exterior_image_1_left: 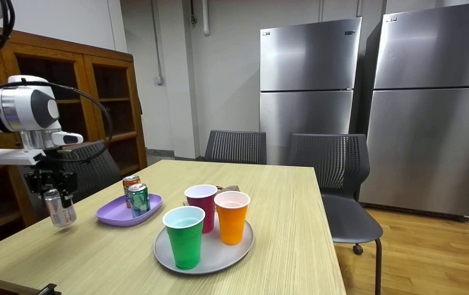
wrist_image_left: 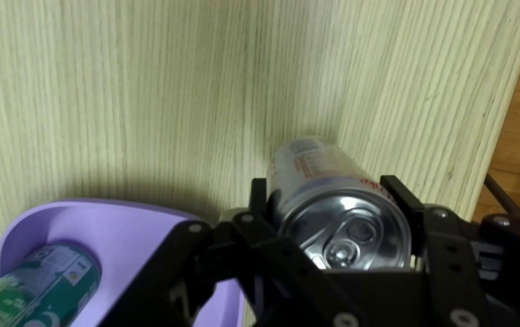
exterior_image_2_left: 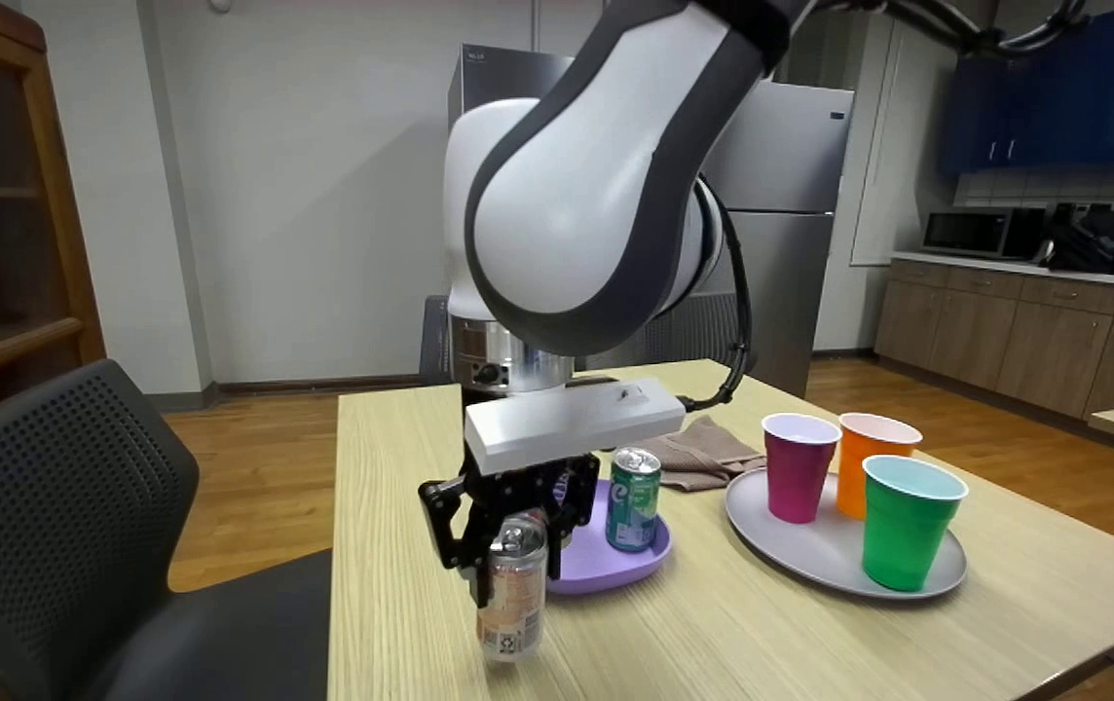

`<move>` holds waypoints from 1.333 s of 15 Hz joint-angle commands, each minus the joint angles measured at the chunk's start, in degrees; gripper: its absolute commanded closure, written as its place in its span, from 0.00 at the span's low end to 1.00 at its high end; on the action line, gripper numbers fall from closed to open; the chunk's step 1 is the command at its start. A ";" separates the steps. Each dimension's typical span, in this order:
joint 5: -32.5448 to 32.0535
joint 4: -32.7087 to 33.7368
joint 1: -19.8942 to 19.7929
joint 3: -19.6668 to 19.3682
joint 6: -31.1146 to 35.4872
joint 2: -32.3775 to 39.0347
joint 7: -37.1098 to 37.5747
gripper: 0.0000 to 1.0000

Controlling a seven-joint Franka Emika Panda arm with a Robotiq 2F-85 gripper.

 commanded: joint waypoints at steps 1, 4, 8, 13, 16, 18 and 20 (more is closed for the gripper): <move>1.36 1.81 -2.29 -0.96 -0.75 -1.19 -3.31 0.62; 2.14 3.80 -4.16 -1.79 -1.00 -0.65 -4.64 0.62; 2.98 6.18 -6.17 -2.43 -1.57 0.32 -6.12 0.62; 3.81 8.40 -7.42 -3.15 -2.55 2.01 -7.04 0.62; 4.22 9.33 -7.78 -3.58 -3.01 3.21 -7.24 0.62; 4.54 9.68 -8.02 -3.77 -3.14 3.80 -7.43 0.62; 4.68 9.99 -8.14 -3.96 -3.36 4.41 -7.54 0.62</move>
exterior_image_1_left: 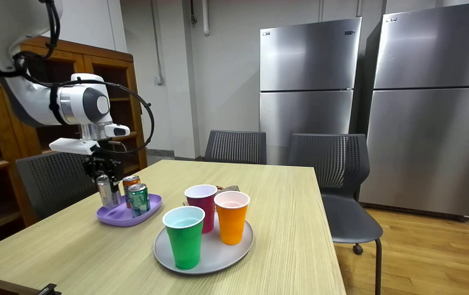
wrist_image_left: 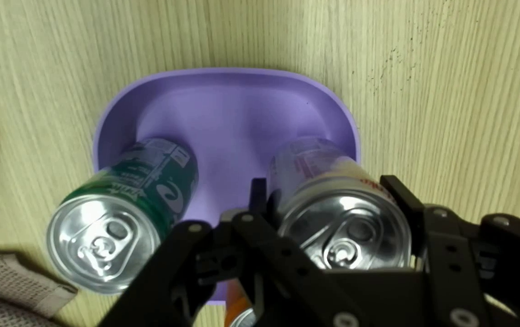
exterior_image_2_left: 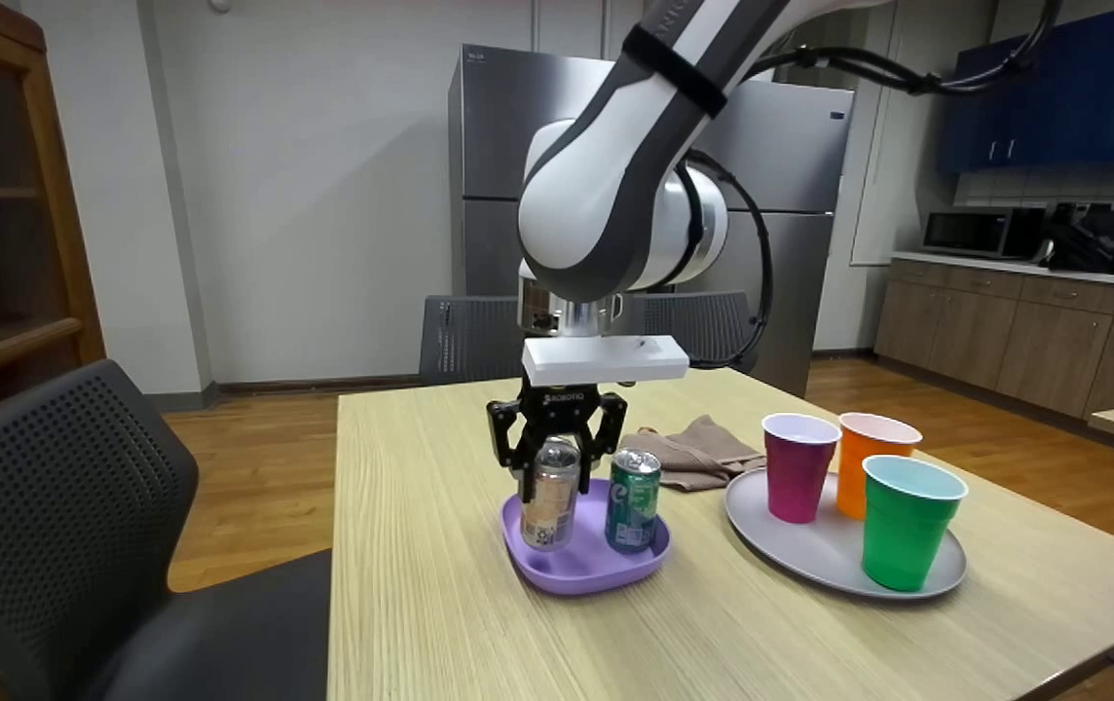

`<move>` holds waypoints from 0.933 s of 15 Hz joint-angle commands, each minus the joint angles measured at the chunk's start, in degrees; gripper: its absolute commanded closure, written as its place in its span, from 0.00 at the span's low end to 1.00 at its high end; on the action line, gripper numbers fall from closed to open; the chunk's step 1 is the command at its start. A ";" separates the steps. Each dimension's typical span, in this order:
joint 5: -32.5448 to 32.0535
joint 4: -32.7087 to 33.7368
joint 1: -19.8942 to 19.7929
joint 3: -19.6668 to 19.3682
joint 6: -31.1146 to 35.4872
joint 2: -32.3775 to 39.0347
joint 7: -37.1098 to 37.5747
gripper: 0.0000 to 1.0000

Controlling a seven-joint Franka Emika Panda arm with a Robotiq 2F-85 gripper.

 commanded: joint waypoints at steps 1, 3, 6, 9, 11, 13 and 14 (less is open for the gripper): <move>1.61 2.51 -0.55 -0.05 -2.86 1.13 -2.06 0.62; 1.79 2.95 -0.61 -0.27 -3.25 1.92 -2.10 0.62; 2.27 3.45 -0.72 -0.32 -3.70 2.88 -2.29 0.62; 2.83 3.72 -0.86 -0.30 -3.97 3.42 -2.44 0.62; 3.30 3.42 -0.98 -0.27 -3.70 3.18 -2.47 0.12; 3.42 2.84 -0.91 -0.39 -3.23 2.47 -2.27 0.05; 3.42 2.61 -0.87 -0.44 -2.96 2.08 -2.14 0.00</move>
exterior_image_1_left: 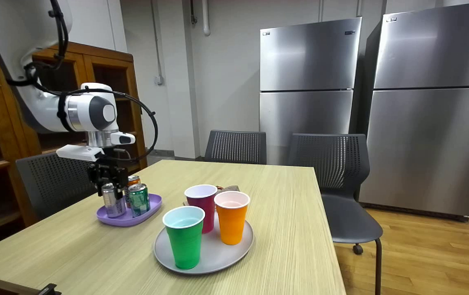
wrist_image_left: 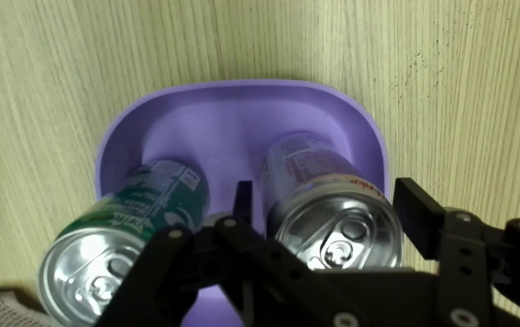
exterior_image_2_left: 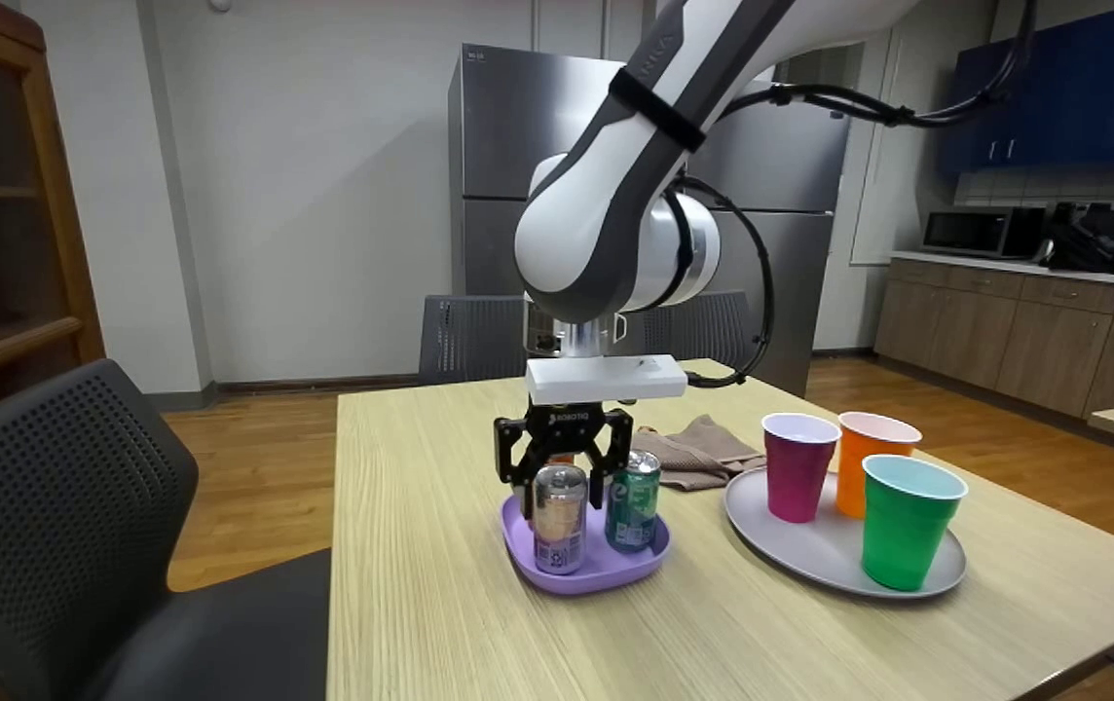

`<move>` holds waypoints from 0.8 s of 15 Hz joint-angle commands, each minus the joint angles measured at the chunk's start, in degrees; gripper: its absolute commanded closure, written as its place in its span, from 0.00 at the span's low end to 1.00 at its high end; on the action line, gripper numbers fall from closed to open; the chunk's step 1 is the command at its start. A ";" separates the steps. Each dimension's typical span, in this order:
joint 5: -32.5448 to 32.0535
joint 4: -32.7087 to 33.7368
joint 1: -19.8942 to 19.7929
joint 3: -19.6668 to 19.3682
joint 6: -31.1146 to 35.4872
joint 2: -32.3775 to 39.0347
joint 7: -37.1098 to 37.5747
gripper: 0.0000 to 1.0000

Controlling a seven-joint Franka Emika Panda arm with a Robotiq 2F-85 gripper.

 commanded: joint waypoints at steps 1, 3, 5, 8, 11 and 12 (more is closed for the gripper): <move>1.21 -0.10 -0.41 0.17 -0.97 -2.06 -1.52 0.00; 0.87 -0.97 -0.12 -0.03 -0.41 -3.35 -1.05 0.00; -0.01 -2.32 0.54 -0.60 0.16 -5.52 0.16 0.00; -0.84 -4.42 1.04 -0.98 1.11 -8.76 1.36 0.00; -1.85 -7.28 1.56 -1.33 2.46 -12.30 3.02 0.00; -2.16 -8.52 1.71 -1.33 2.94 -13.66 3.82 0.00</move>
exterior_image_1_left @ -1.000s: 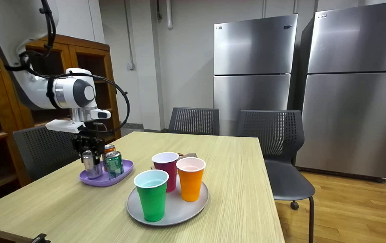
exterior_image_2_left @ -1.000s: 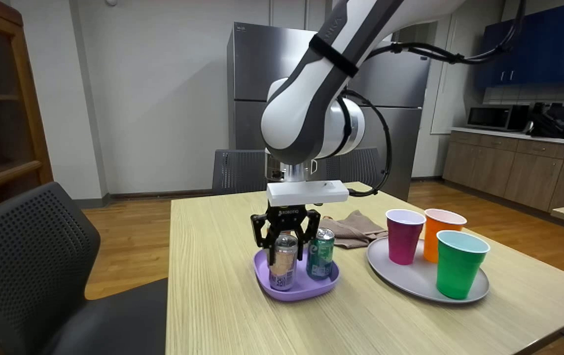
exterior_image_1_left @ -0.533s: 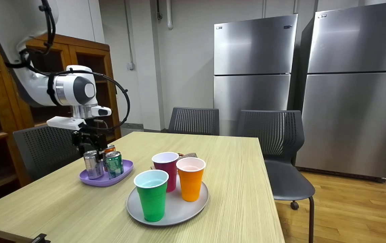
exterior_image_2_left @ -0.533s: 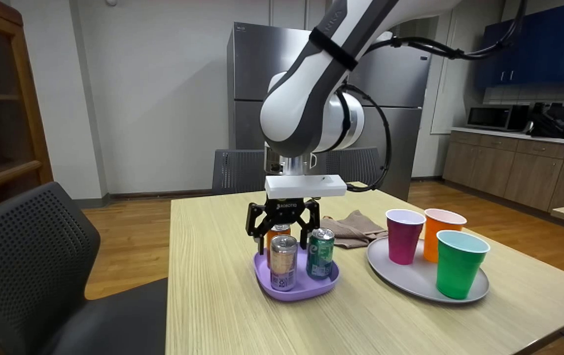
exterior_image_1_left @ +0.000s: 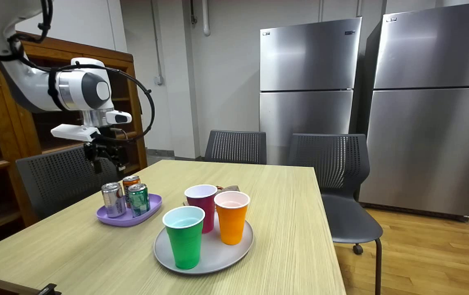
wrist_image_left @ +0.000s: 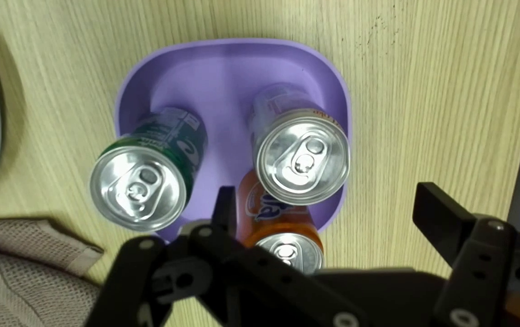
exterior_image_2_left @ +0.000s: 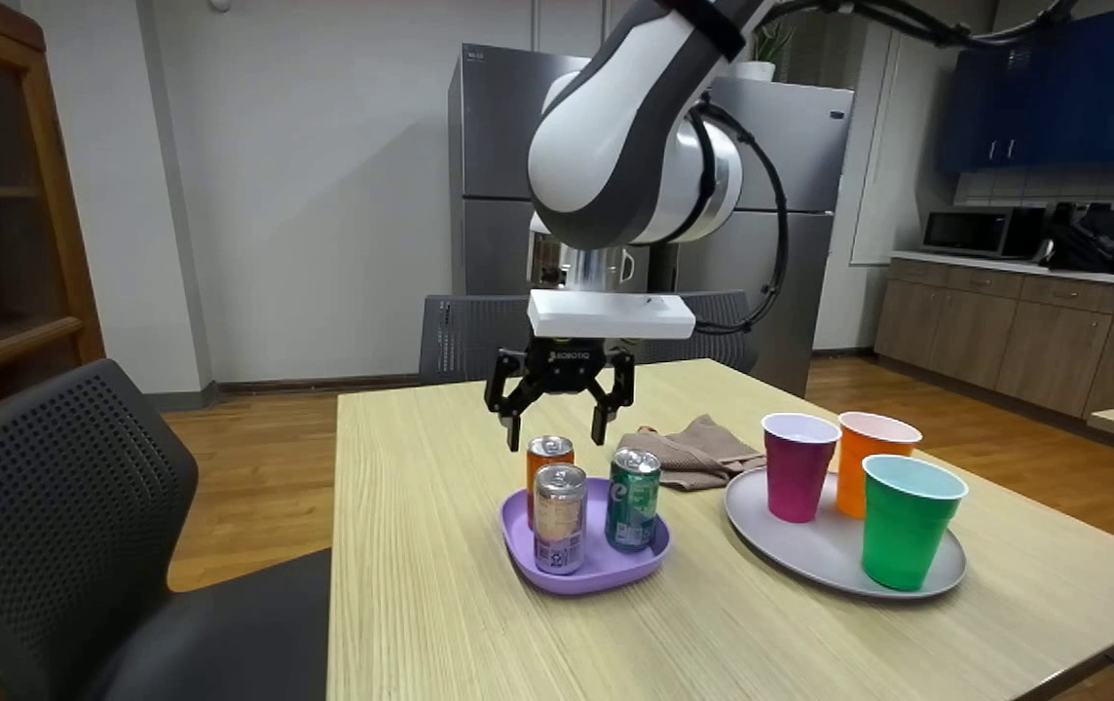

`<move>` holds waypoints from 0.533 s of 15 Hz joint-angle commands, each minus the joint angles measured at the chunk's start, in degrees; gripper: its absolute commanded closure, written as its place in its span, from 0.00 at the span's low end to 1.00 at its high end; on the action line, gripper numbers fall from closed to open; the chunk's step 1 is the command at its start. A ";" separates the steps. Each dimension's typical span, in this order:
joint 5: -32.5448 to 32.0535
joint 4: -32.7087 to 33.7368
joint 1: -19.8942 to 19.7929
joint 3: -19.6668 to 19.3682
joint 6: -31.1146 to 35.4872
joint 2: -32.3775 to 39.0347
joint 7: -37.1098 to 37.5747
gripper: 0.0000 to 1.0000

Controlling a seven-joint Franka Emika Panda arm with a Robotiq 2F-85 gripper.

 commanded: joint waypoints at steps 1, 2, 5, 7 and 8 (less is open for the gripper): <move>-1.86 -6.44 1.17 -0.69 2.43 -6.62 3.61 0.00; -1.98 -7.75 1.16 -0.54 3.02 -7.86 4.23 0.00; -0.93 -5.82 -0.03 0.55 2.22 -5.86 2.67 0.00; -0.98 -6.62 -0.06 0.69 2.33 -6.56 2.88 0.00; -0.97 -6.56 -0.09 0.65 2.33 -6.39 2.87 0.00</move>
